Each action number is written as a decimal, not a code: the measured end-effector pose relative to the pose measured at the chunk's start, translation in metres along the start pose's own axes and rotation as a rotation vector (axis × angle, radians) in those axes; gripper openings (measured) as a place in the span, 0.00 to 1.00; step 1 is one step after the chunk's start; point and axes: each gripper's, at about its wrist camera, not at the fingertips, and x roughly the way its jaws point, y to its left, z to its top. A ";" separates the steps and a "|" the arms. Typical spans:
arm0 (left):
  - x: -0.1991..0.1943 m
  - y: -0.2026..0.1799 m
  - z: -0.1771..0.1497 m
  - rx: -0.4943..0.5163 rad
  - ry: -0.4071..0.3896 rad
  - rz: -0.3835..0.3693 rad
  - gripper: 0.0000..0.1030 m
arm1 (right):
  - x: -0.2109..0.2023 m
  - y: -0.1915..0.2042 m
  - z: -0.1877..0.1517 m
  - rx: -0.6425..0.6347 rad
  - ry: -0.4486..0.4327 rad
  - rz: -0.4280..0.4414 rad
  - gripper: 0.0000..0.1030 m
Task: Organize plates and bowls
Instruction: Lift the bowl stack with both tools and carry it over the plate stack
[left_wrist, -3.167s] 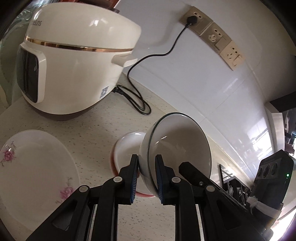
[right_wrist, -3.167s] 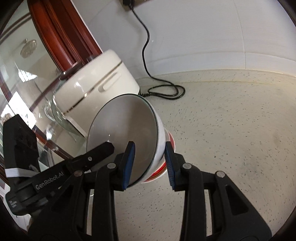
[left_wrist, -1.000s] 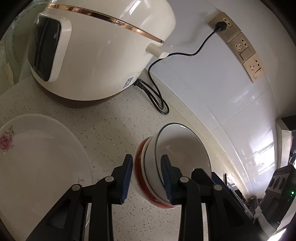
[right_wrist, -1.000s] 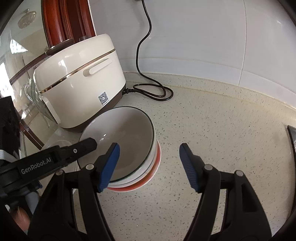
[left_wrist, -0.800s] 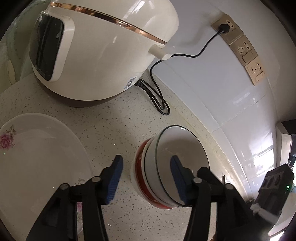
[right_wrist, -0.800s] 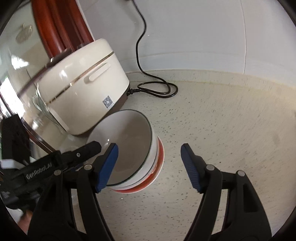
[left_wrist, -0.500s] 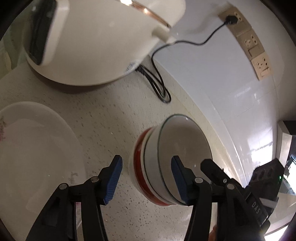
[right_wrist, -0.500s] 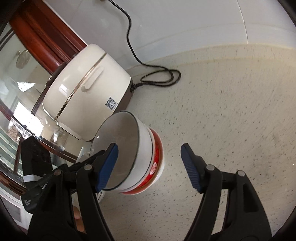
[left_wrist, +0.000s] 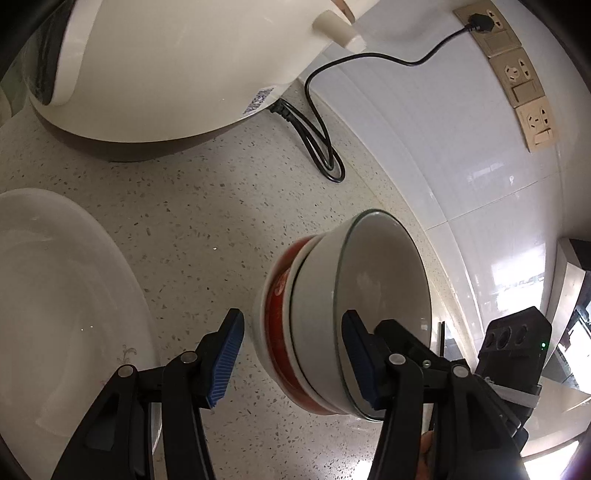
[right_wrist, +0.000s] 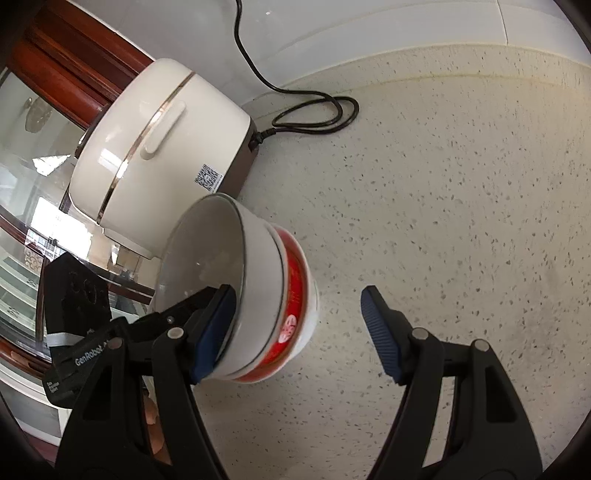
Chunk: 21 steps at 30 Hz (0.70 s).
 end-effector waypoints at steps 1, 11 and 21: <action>0.001 -0.003 -0.001 0.007 0.000 0.005 0.54 | 0.000 0.000 0.000 -0.001 0.004 0.000 0.71; 0.002 -0.001 -0.002 0.045 0.008 0.024 0.46 | 0.011 0.000 -0.003 0.010 0.039 0.090 0.51; 0.004 -0.004 -0.004 0.067 -0.005 0.053 0.42 | 0.009 0.007 -0.005 -0.012 0.023 0.058 0.51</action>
